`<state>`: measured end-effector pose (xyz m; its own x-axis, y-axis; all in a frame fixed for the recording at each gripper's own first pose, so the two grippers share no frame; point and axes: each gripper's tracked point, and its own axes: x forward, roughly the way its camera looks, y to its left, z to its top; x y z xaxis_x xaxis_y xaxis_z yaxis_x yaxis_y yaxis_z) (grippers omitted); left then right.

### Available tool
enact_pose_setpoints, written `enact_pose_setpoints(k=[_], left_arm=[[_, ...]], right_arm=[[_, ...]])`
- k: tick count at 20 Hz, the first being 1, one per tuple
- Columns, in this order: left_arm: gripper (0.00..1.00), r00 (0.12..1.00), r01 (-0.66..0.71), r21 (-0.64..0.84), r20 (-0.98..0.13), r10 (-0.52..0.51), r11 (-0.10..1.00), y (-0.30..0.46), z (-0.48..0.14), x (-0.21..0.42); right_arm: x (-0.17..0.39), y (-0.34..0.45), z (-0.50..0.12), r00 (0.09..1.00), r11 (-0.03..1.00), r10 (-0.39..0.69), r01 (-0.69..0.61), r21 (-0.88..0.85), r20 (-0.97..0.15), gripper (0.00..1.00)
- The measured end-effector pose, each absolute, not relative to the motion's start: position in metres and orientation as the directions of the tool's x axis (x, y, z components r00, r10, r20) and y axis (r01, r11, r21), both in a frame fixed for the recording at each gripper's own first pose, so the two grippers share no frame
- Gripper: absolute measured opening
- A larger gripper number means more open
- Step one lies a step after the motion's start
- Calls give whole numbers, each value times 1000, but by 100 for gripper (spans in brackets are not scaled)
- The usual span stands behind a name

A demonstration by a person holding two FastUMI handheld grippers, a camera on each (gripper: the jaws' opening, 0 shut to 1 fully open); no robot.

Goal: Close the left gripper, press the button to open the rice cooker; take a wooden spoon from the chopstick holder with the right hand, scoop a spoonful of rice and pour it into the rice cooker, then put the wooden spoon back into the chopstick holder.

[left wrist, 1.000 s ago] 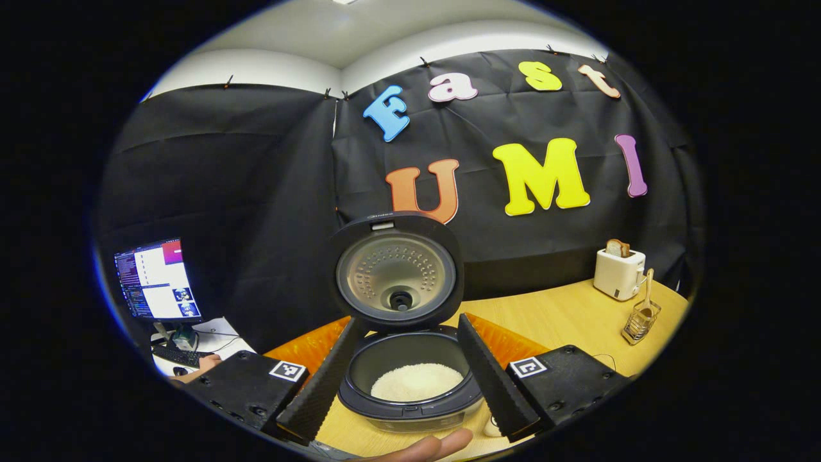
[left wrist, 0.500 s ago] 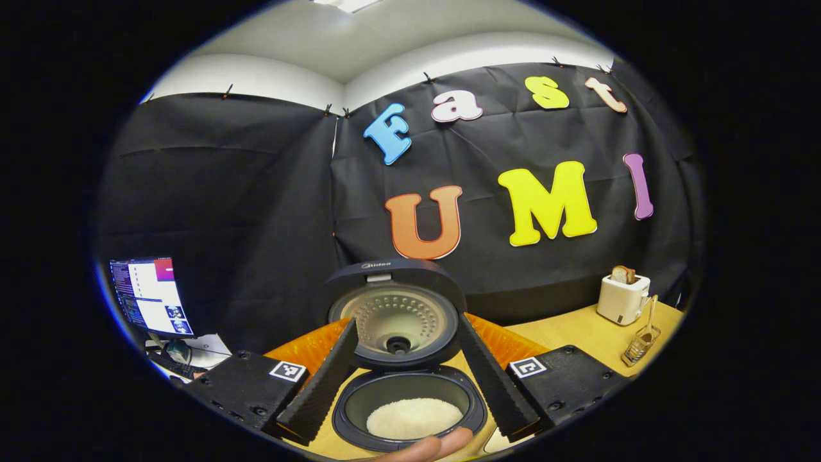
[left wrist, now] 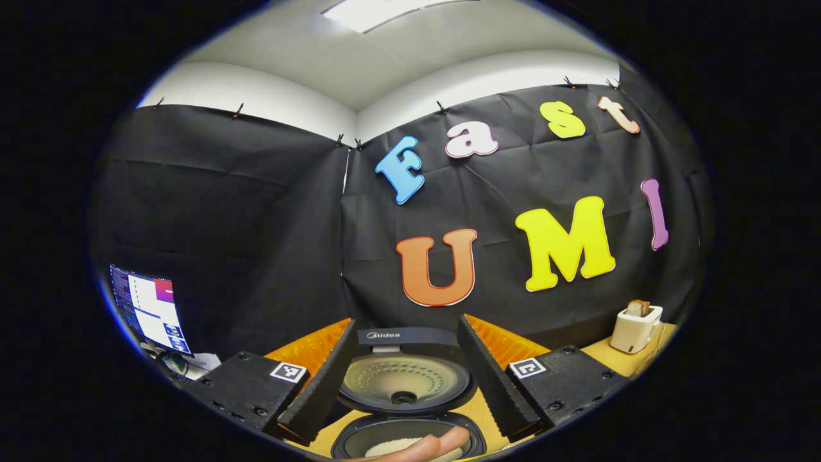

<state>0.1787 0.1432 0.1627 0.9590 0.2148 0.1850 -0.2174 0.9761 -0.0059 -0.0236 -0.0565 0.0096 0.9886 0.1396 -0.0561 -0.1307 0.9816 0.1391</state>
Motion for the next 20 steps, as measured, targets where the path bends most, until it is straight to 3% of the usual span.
enact_pose_setpoints(k=[6,7,8,18,20], left_arm=[[99,960,-206,-20,191,206,978,154,186,217],[95,962,-199,-9,188,197,980,152,186,225],[100,966,-194,2,174,191,981,153,183,232],[98,974,-228,-12,-11,228,974,174,128,282],[99,977,-213,1,15,213,977,173,133,278]], right_arm=[[-15,-49,-2,981,978,176,-164,128,-86,90],[-14,-46,-3,980,978,179,-167,126,-87,92],[-14,-42,-2,979,976,188,-177,125,-83,92],[-15,-35,-4,970,967,231,-220,131,-71,95],[-14,-35,-4,971,968,226,-215,132,-74,95]])
